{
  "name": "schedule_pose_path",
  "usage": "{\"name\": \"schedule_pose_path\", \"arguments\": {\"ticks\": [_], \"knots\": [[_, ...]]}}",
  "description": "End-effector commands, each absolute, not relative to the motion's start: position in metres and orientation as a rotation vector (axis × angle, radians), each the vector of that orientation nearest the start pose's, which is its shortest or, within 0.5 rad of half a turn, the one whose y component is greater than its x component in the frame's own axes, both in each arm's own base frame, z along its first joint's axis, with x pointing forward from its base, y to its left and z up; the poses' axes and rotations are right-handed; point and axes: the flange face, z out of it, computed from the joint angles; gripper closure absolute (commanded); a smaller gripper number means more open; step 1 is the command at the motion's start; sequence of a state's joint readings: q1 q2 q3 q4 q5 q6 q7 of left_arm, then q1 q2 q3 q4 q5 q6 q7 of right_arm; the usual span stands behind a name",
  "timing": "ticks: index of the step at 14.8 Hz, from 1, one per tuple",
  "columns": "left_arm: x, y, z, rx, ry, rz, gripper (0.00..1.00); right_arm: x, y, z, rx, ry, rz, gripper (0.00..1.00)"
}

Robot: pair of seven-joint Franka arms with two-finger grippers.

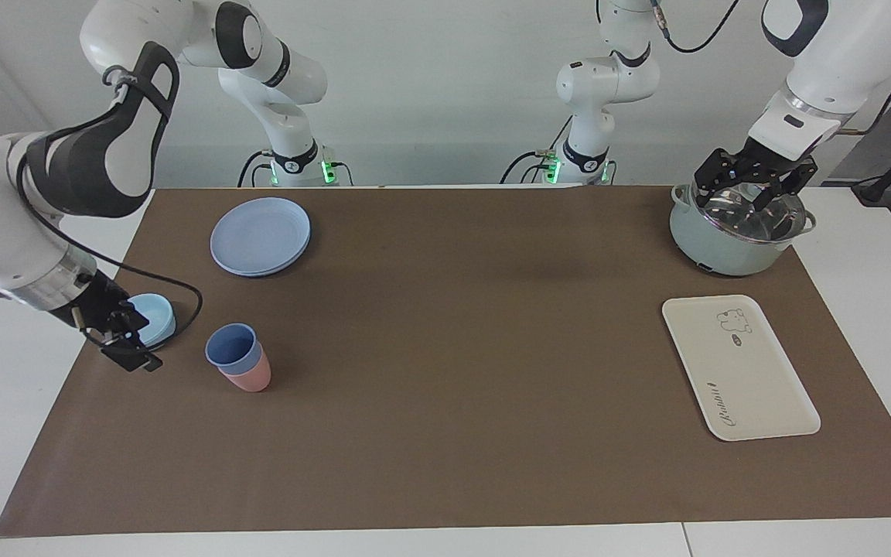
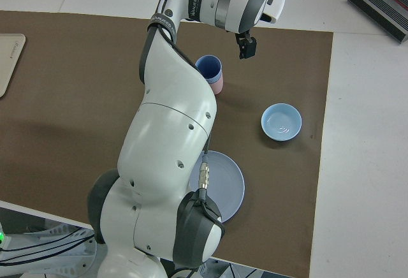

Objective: Place cup on tray
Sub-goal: 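Move the right gripper to the pink cup and grasp it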

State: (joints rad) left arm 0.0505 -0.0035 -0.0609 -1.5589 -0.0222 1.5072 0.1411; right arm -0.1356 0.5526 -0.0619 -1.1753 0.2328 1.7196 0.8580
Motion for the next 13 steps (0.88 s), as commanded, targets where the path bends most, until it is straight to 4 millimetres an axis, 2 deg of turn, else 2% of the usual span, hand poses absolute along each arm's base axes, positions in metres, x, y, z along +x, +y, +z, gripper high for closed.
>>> {"name": "schedule_pose_path", "arguments": {"ticks": [1,3,6,8,11,13], "knots": [[0.538,-0.006,0.629,-3.140,0.222,0.082,0.00,0.721,-0.124,0.446,-2.395,1.607,0.178,0.02],[0.538,-0.006,0.629,-3.140,0.222,0.082,0.00,0.721,-0.140,0.412,-2.322,1.637,0.279,0.02],[0.538,-0.006,0.629,-3.140,0.222,0.082,0.00,0.714,-0.137,0.374,-2.285,1.662,0.386,0.02],[0.538,-0.006,0.629,-3.140,0.222,0.082,0.00,0.705,-0.138,0.345,-2.192,1.681,0.485,0.03],[0.538,-0.006,0.629,-3.140,0.222,0.082,0.00,0.703,-0.128,0.325,-2.155,1.692,0.506,0.03],[0.538,-0.006,0.629,-3.140,0.222,0.082,0.00,0.693,-0.122,0.305,-2.102,1.709,0.560,0.03]]}}
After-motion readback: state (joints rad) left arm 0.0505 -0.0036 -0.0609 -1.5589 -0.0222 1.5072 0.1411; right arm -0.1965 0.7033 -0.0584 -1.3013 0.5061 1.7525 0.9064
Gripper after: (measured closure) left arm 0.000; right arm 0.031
